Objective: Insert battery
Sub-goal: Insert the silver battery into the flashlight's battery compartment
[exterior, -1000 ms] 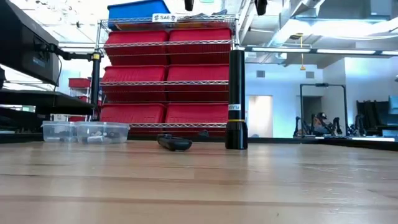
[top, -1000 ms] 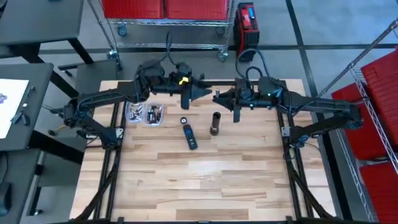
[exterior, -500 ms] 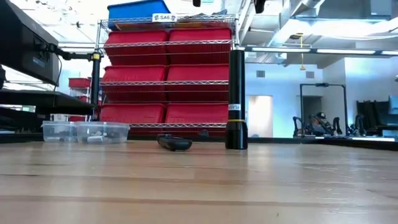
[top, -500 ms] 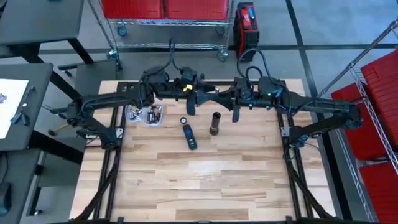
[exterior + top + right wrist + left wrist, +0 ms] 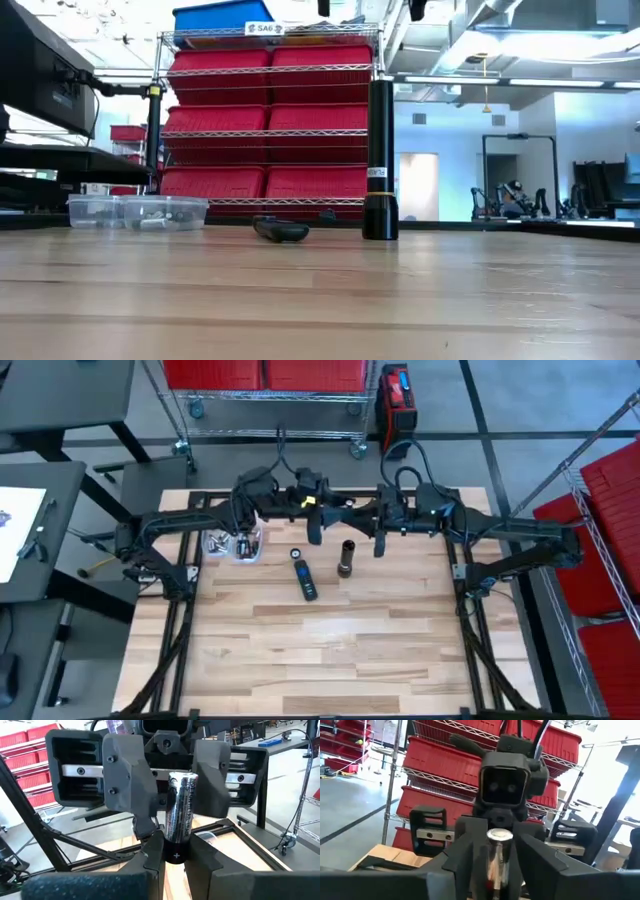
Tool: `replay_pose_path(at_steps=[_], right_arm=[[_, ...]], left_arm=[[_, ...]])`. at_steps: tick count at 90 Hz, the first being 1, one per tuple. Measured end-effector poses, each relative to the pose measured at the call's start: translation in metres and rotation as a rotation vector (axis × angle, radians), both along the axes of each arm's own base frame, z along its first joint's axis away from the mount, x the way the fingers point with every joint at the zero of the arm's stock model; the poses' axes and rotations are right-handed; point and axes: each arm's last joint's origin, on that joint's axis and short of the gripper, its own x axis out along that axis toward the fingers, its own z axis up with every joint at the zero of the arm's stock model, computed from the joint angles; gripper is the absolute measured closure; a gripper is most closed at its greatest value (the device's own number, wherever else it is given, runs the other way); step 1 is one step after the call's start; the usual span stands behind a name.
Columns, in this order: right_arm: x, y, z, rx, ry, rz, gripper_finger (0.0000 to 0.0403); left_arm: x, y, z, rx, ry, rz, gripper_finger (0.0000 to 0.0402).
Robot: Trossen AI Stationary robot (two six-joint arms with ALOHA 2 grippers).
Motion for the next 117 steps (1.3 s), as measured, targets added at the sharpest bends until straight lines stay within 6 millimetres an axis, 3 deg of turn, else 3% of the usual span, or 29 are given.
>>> replay_pose_path(at_steps=[17,22,34,51,63,79,102,117], right_arm=[[0.000,0.001,0.000,-0.002,0.002,0.003,0.0362],[0.000,0.001,0.000,-0.003,0.004,0.003,0.0345],[-0.006,0.002,0.001,-0.003,0.019,0.004,0.0284],[-0.043,0.007,0.007,-0.009,0.132,0.006,0.0206],[-0.077,0.012,0.004,0.040,0.261,-0.005,0.0175],[-0.098,0.021,-0.025,0.149,0.432,-0.022,0.0170],[-0.085,0.034,-0.079,0.212,0.337,0.015,0.0179],[-0.080,0.043,-0.092,0.233,0.257,0.061,0.0185]], left_arm=[[0.000,0.000,0.000,0.034,0.002,0.001,0.0354],[0.000,-0.001,0.000,0.061,0.006,-0.011,0.0376],[0.001,-0.001,-0.002,0.109,0.023,-0.003,0.0378],[0.001,-0.001,-0.004,0.157,0.041,0.008,0.0378],[0.002,0.000,-0.014,0.170,0.143,0.007,0.0378],[0.004,-0.002,-0.032,0.224,0.286,0.005,0.0378],[0.001,-0.001,-0.080,0.163,0.253,0.014,0.0378],[-0.004,-0.002,-0.103,0.130,0.211,0.102,0.0378]])
